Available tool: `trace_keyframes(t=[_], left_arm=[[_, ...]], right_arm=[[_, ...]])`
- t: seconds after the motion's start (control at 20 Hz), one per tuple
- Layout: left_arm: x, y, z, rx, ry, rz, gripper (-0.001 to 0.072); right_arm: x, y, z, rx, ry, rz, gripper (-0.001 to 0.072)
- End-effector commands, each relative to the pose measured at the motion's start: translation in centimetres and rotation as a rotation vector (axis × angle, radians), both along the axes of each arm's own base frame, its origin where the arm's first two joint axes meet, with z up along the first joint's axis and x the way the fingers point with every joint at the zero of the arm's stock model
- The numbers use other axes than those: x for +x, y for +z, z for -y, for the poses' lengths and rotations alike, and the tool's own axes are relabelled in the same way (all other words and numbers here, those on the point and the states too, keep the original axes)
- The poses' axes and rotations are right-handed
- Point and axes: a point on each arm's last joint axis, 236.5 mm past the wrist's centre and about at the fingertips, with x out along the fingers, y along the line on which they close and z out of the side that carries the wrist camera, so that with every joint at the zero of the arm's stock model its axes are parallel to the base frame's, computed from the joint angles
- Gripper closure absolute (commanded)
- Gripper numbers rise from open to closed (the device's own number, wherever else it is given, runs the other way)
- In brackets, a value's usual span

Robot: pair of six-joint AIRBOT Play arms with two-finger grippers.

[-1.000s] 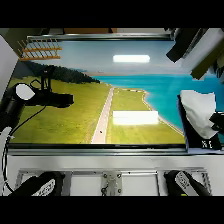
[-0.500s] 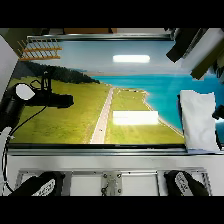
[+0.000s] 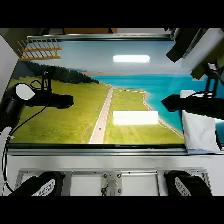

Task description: Fold the clothes and pants, and hang the long-sleeved shirts on hangers.

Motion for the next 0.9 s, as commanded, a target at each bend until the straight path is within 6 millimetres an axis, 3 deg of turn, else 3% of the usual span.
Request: trace_keyframes(t=[0.0,0.35,0.4,0.45,0.5,0.85], left_arm=[[-0.01,-0.02,0.01,0.0,0.0,0.0,0.0702],[-0.01,-0.02,0.01,0.0,0.0,0.0,0.0702],[-0.01,-0.02,0.01,0.0,0.0,-0.001,0.0702],[-0.01,-0.02,0.01,0.0,0.0,0.0,0.0702],[-0.01,-0.02,0.01,0.0,0.0,0.0,0.0702],[-0.01,-0.02,0.01,0.0,0.0,-0.001,0.0702]], right_arm=[[-1.37,-0.1,-4.92,0.027,0.148,-0.01,0.0005],[-1.62,-0.16,-5.32,0.035,0.16,-0.018,0.0023],[-1.64,-0.17,-5.32,0.035,0.16,-0.019,0.0174],[-1.64,-0.17,-5.32,0.034,0.161,-0.019,0.0476],[-1.63,-0.17,-5.31,0.035,0.159,-0.019,0.0701],[-1.79,-0.26,-5.34,0.036,0.161,-0.027,0.0696]])
